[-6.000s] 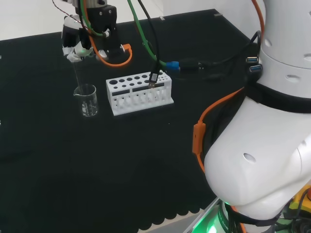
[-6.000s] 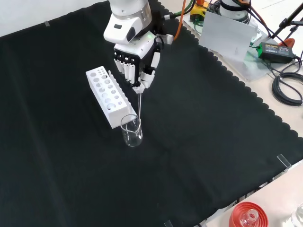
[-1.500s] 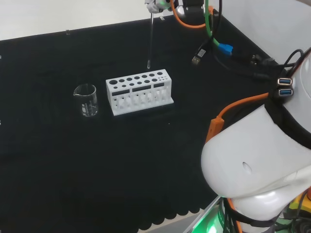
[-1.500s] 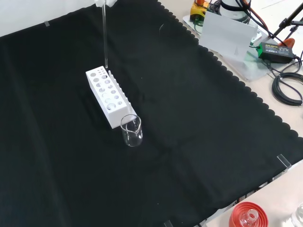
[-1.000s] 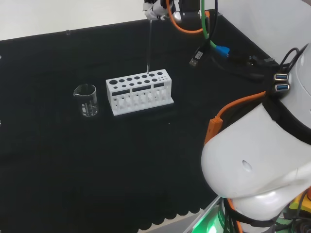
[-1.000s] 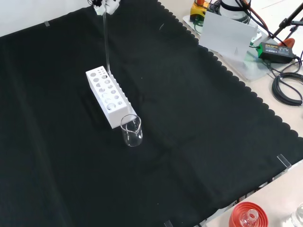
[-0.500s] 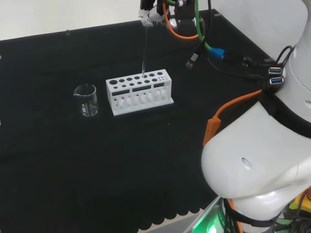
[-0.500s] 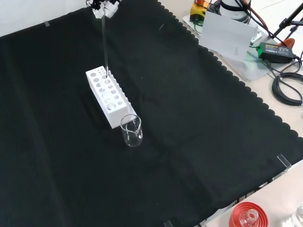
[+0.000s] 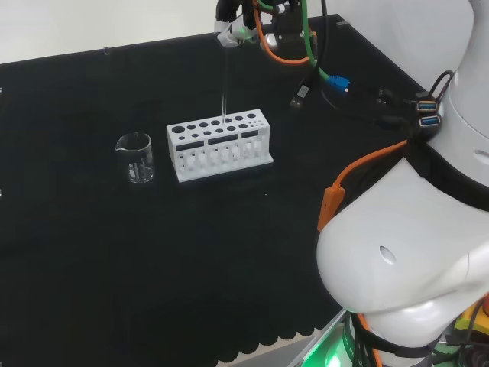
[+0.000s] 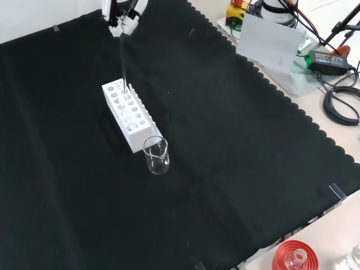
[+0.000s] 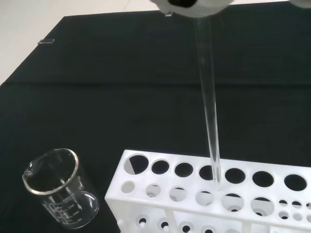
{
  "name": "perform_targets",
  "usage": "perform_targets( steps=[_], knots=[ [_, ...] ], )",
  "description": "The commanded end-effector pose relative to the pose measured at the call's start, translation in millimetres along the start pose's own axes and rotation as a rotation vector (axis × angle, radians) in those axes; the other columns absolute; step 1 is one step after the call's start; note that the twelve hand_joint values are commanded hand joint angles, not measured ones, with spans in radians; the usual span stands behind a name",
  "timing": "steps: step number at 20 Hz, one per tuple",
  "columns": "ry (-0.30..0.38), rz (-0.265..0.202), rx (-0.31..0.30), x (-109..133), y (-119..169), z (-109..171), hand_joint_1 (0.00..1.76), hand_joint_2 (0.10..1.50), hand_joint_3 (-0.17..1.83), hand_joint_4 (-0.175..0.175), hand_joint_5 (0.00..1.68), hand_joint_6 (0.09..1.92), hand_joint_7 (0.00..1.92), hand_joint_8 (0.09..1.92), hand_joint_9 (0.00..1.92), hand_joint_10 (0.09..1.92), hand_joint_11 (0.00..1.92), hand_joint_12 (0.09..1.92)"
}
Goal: Put the glass rod back on the white test tube rack.
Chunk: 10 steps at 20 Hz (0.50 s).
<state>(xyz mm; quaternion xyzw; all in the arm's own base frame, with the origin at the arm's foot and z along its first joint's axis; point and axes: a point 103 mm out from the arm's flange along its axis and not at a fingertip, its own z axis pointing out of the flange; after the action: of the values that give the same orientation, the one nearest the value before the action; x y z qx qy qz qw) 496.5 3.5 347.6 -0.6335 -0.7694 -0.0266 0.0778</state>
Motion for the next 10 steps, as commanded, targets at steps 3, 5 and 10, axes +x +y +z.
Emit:
perform_targets(
  steps=[3, 5, 10],
  knots=[
    [0.024, 0.009, 0.002, 1.0, 1.0, 1.1, 1.3, 1.06, 0.0, -0.175, 1.06, 0.59, 1.17, 0.99, 1.66, 0.62, 1.51, 0.86],
    [0.022, 0.01, 0.001, 0.9, 1.1, 1.1, 1.3, 1.06, 0.0, -0.175, 1.06, 0.59, 1.17, 0.99, 1.66, 0.62, 1.51, 0.86],
    [0.001, 0.09, -0.003, -24.6, -10.4, -9.2, 1.3, 1.06, 0.0, -0.175, 1.06, 0.59, 1.17, 0.99, 1.66, 0.62, 1.51, 0.86]
  ],
)
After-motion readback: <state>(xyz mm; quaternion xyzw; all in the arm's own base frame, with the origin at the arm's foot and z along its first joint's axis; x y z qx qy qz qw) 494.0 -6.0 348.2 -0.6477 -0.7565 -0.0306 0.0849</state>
